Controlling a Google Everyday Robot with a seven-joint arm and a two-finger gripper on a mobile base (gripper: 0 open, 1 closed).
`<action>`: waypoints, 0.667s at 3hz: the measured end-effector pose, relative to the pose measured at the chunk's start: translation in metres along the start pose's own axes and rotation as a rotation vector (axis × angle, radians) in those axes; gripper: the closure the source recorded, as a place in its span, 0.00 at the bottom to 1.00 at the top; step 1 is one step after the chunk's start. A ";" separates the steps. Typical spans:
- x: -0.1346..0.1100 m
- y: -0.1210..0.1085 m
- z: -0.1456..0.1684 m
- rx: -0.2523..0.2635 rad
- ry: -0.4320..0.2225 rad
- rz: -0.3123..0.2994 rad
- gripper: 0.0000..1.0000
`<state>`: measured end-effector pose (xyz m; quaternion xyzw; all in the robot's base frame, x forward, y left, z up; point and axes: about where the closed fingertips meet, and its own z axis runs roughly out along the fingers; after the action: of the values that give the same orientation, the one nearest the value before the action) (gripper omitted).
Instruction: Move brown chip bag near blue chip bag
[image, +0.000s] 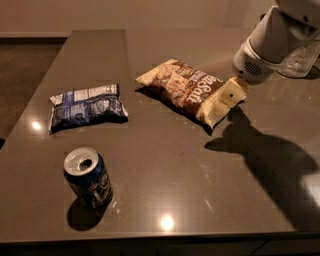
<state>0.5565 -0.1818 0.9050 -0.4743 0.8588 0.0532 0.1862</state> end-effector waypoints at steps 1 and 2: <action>-0.014 -0.010 0.017 0.011 -0.007 0.047 0.00; -0.025 -0.015 0.032 0.016 -0.005 0.073 0.00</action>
Offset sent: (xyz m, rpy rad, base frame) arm 0.0503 0.0301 -0.0296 0.0202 0.0071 -0.1093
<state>0.5899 -0.1613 0.8856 -0.4410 0.8755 0.0544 0.1899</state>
